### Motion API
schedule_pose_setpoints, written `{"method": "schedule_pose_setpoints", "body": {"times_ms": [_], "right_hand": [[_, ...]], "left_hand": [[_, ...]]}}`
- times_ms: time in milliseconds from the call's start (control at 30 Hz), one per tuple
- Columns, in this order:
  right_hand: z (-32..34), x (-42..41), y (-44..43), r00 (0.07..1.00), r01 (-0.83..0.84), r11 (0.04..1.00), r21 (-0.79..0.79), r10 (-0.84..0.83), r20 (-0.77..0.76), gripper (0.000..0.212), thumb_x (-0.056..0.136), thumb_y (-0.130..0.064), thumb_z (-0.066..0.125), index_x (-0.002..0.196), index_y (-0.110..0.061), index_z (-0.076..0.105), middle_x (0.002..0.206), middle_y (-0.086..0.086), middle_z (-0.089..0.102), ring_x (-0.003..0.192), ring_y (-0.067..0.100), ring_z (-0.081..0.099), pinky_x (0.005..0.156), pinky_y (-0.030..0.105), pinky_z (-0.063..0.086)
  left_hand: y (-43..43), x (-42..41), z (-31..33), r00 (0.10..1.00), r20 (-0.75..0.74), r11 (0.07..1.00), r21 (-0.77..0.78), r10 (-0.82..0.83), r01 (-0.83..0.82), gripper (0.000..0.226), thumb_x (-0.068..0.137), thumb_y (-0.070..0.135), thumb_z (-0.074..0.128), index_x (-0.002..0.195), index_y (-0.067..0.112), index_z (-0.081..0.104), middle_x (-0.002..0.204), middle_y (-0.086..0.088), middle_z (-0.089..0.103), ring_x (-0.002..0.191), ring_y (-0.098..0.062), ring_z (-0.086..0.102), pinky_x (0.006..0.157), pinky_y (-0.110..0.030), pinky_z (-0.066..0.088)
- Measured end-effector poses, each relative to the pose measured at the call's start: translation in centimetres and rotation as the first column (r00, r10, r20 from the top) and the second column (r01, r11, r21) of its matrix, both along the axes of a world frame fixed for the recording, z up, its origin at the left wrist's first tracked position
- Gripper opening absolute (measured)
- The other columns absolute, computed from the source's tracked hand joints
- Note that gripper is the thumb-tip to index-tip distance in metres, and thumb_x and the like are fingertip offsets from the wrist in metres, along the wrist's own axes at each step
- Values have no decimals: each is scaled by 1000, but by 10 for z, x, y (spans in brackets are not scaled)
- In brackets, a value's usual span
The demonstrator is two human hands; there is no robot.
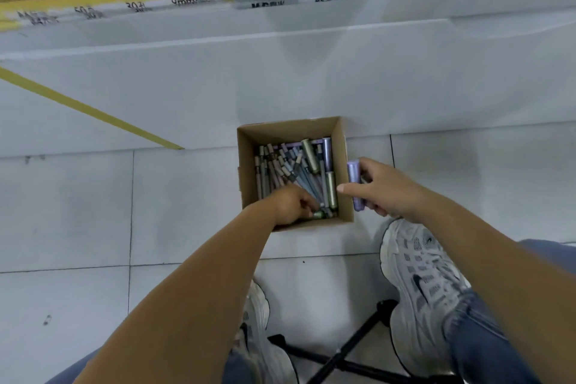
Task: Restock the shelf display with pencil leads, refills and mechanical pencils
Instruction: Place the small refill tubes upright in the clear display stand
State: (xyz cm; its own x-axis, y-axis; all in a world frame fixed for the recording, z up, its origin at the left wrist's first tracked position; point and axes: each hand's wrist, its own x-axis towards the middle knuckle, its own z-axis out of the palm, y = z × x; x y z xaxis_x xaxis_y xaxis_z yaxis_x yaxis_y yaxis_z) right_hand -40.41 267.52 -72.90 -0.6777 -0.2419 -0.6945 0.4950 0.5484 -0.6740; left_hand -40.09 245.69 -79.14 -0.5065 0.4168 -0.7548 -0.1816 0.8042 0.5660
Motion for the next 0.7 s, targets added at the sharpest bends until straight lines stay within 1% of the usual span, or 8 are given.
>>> {"method": "schedule_pose_setpoints", "body": {"times_ms": [67,200,333,400,467,567,633,700], "right_hand": [[-2,1,1,1000,8,1000,-19,-7,23,28,76,-48,74,93,-37,55,65,-2,57,52,13,48,44,28,39],[-5,3,2,998,31,999,-43,-29,48,29,77,-46,75,95,-32,56,67,0,58,53,11,50,45,28,39],[-6,5,1,997,36,998,-59,-32,66,28,80,-42,74,97,-29,57,64,-2,61,51,7,51,43,26,38],[-6,7,-1,997,37,997,-68,-31,75,26,80,-42,74,96,-31,57,65,-2,61,49,6,51,42,25,38],[-6,9,-2,996,44,997,-71,-38,74,23,81,-41,74,94,-32,57,65,-1,61,49,6,52,42,24,38],[-8,11,-2,997,52,996,-66,-48,57,23,80,-44,74,92,-34,57,65,0,62,52,9,52,43,26,39],[-8,11,-1,997,54,996,-66,-50,50,26,79,-47,74,95,-35,57,67,1,62,54,11,53,44,25,40],[-9,12,0,998,55,996,-64,-52,47,29,78,-48,73,98,-34,57,69,3,62,56,13,53,44,25,41]], "left_hand": [[0,1,-4,1000,-1,1000,1,-27,27,31,94,10,65,124,18,70,121,-4,66,99,-12,56,92,-22,41],[4,3,-8,994,-29,995,-9,-102,102,36,95,12,64,130,18,65,122,-6,61,110,-20,57,100,-27,44],[8,-1,-6,986,-31,986,-41,-163,161,35,95,12,64,129,16,65,125,-7,61,114,-23,57,104,-36,45],[8,-3,-4,983,-19,981,-56,-185,183,33,94,12,64,127,13,66,128,-6,63,115,-21,58,104,-33,45],[6,-3,-3,985,-8,984,-55,-173,172,30,94,11,64,124,12,68,128,-6,63,115,-20,58,99,-25,43],[1,-1,-1,997,26,998,-7,-68,68,28,94,13,66,122,12,68,125,-4,65,114,-18,58,95,-22,40],[-4,0,1,992,59,992,58,109,-112,29,95,20,65,124,16,65,122,-1,64,113,-16,59,95,-23,43],[-6,0,4,943,77,938,107,323,-330,29,97,25,62,125,19,61,119,-1,64,111,-17,60,88,-23,47]]}}
